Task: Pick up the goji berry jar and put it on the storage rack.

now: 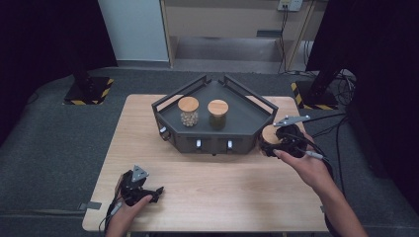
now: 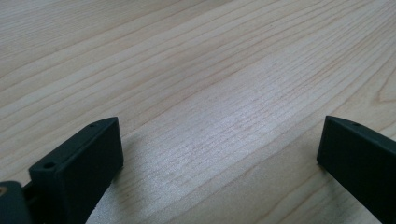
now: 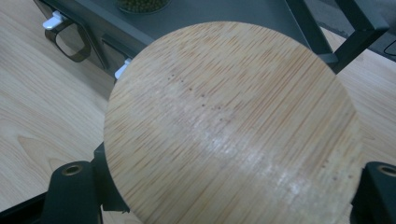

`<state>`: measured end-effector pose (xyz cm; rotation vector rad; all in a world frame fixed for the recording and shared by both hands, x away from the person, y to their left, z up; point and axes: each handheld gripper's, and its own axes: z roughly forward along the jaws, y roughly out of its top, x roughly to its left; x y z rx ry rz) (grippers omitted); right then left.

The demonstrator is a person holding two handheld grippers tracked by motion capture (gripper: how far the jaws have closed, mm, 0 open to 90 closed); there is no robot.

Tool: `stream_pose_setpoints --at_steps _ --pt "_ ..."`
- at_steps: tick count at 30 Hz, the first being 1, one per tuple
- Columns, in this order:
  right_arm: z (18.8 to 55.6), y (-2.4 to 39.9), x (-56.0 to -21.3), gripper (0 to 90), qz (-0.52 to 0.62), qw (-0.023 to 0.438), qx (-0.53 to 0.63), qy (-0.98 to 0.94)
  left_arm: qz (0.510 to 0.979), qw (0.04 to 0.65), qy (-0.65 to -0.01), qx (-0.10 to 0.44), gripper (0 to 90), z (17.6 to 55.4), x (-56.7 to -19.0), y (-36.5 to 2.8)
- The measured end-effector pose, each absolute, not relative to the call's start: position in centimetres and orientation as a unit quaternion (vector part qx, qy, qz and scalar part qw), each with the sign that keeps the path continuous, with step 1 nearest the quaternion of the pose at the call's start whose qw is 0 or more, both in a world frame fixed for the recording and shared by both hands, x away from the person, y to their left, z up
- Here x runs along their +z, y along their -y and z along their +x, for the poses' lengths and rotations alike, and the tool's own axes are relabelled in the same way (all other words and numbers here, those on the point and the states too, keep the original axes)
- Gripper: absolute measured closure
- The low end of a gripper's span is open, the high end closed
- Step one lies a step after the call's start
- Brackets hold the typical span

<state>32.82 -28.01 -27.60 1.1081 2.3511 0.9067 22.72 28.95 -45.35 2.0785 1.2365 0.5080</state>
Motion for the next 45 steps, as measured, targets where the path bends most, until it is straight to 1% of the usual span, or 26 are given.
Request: stream_pose_setpoints --at_steps 20,45 --pt "33.8 26.4 -26.2 26.2 0.384 0.191 0.321 -0.844 0.794 0.329 -0.473 0.194 0.0 22.7 -45.3 -28.9" --pt "35.5 25.8 -25.1 26.1 0.385 0.189 0.319 -0.845 0.794 0.329 -0.473 0.194 0.0 22.7 -45.3 -28.9"
